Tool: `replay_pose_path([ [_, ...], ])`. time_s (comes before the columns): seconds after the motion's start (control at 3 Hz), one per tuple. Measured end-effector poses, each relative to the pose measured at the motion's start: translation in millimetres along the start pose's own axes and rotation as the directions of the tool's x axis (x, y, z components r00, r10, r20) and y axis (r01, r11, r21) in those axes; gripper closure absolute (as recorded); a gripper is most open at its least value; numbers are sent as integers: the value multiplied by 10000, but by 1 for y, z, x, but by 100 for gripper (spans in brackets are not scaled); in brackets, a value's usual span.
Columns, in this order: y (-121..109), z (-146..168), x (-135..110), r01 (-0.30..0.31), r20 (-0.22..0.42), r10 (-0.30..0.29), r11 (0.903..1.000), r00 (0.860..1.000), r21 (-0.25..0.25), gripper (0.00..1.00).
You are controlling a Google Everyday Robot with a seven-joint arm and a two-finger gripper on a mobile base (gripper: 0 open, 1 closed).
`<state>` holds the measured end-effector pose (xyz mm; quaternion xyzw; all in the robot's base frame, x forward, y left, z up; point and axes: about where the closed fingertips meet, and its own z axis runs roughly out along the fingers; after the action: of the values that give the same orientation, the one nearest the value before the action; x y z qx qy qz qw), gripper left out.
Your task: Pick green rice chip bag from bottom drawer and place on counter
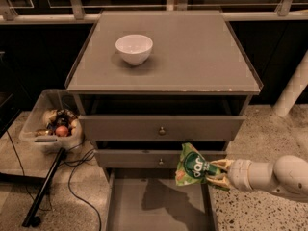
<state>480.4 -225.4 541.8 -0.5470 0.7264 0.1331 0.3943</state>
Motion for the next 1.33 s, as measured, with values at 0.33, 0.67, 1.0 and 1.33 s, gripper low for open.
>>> replay_pose_path([
  [0.33, -9, -45, -31, 645, -71, -642, 9966, 9979, 520, 100],
  [0.67, -27, -108, -71, 1227, -236, -1211, 9886, 9924, 875, 100],
  [1.0, -38, -157, -106, 1709, -720, -1641, 9802, 9838, 1005, 100],
  [1.33, -41, -187, -142, 2274, -1065, -2168, 9687, 9704, 998, 100],
])
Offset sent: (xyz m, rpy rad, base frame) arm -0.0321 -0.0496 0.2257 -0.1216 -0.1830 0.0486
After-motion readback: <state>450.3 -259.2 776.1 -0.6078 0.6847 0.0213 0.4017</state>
